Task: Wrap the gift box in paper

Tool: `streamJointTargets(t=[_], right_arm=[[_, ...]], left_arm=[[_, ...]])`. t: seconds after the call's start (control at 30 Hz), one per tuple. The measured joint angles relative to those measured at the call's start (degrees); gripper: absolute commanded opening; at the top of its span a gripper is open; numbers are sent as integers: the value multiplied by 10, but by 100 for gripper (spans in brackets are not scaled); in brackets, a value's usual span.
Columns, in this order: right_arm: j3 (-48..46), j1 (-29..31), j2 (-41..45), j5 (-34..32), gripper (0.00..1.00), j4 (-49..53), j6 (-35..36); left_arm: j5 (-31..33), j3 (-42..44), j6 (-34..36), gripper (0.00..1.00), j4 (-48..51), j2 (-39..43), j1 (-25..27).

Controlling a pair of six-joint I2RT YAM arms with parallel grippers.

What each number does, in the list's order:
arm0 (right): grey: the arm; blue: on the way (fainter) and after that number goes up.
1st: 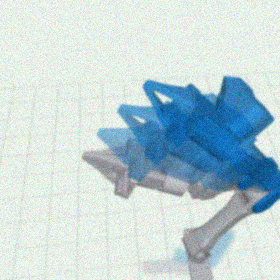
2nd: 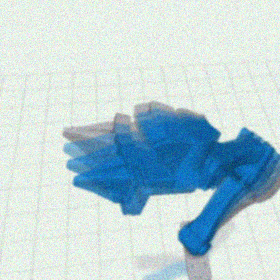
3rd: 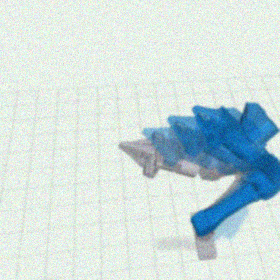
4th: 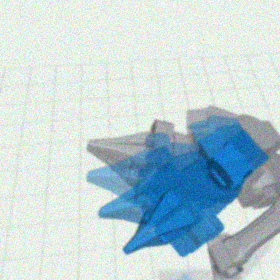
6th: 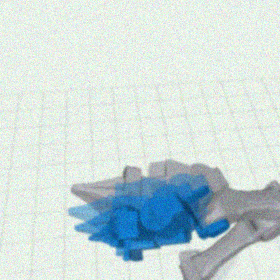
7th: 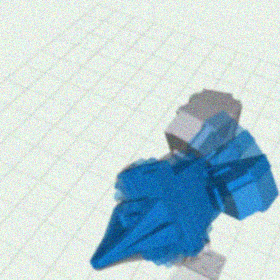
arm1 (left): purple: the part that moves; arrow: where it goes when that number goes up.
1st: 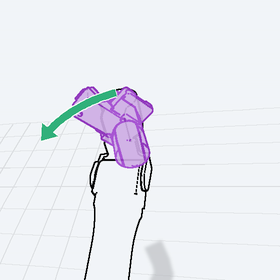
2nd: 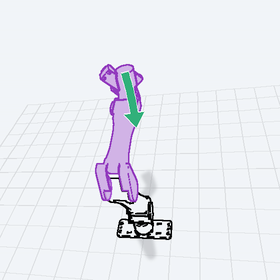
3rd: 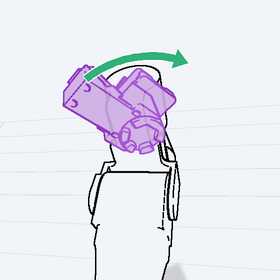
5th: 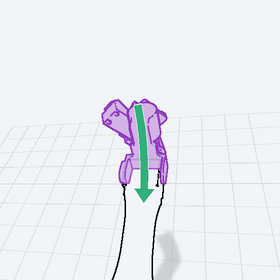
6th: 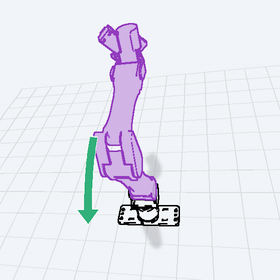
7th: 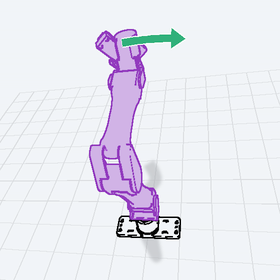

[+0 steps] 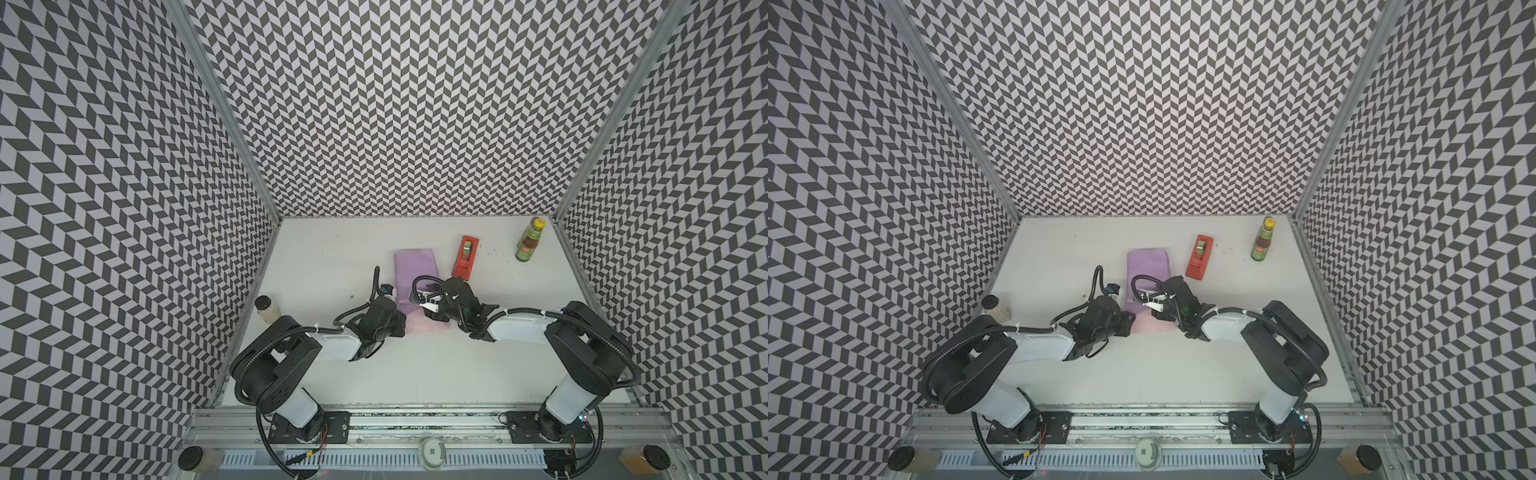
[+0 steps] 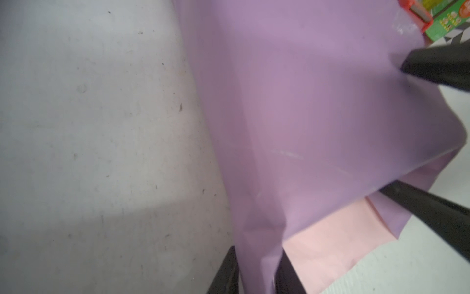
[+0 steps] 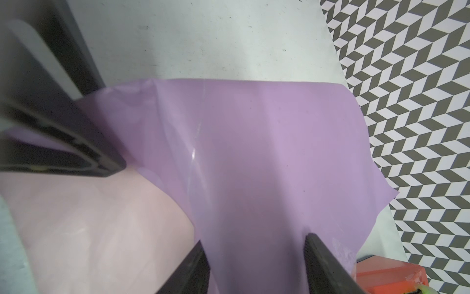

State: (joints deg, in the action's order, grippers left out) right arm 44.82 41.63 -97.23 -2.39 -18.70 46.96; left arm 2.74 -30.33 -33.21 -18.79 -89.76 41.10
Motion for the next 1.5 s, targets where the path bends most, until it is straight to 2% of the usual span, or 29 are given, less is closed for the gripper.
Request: streamJointTargets(t=[0.27,0.33,0.47,0.67,0.8,1.07,1.2,1.4,1.5], right_arm=[[0,1,0,-6,58,0,0],[0,1,0,-7,58,0,0],[0,1,0,-8,58,0,0],[0,1,-2,-8,58,-2,0],[0,1,-3,-8,58,-5,0],[0,1,-4,-9,58,-7,0],[0,1,-5,-9,58,-8,0],[0,1,-5,-9,58,-9,0],[0,1,-5,-9,58,-9,0]], left_arm=[[1,0,-10,0,0,-8,7],[1,1,-11,1,-1,-8,10],[2,3,-16,15,-4,-9,15],[5,7,-30,27,-5,-9,20],[7,9,-39,26,-9,-9,24],[9,11,-46,6,-14,-15,31],[9,11,-47,0,-21,-19,31],[9,12,-47,2,-25,-21,32],[9,12,-49,16,-24,-21,32]])
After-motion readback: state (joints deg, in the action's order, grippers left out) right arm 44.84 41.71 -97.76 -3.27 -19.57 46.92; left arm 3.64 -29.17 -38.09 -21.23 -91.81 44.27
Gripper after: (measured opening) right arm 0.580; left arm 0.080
